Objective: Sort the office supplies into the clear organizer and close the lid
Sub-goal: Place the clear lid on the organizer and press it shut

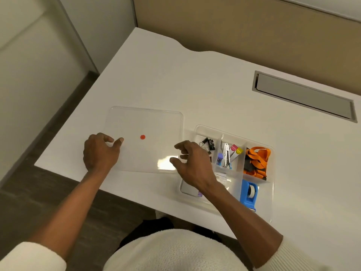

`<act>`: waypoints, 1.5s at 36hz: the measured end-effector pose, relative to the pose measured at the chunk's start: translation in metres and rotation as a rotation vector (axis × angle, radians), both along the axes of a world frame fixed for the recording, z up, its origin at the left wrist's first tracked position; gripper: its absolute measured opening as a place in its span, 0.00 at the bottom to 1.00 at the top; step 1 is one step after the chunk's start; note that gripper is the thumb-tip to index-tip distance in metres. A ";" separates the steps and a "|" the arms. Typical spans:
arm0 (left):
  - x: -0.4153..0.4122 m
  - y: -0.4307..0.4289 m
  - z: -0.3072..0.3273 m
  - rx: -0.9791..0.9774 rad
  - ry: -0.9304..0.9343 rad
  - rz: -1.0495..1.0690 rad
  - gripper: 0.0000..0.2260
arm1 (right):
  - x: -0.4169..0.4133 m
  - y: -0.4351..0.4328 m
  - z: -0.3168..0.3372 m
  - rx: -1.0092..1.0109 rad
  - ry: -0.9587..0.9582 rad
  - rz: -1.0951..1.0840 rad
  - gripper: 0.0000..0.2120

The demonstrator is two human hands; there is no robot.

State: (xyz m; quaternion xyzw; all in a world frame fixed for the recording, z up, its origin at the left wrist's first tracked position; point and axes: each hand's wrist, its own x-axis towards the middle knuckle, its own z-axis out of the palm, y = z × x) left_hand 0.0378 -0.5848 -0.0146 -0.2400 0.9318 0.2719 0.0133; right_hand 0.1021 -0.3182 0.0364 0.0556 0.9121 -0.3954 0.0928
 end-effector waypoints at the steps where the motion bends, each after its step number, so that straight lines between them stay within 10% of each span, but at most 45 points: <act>1: -0.005 -0.004 0.000 -0.016 -0.026 -0.004 0.20 | -0.008 -0.008 -0.001 0.026 -0.037 0.014 0.23; 14: -0.031 -0.010 0.000 -0.062 -0.289 -0.142 0.42 | -0.051 -0.054 -0.051 0.742 -0.100 0.226 0.35; 31: -0.049 -0.031 0.006 0.185 -0.225 0.082 0.41 | -0.070 -0.085 -0.053 0.224 -0.211 -0.175 0.33; 54: -0.003 0.101 0.054 0.282 -0.039 -0.198 0.34 | 0.006 0.054 0.030 0.264 0.116 -0.477 0.37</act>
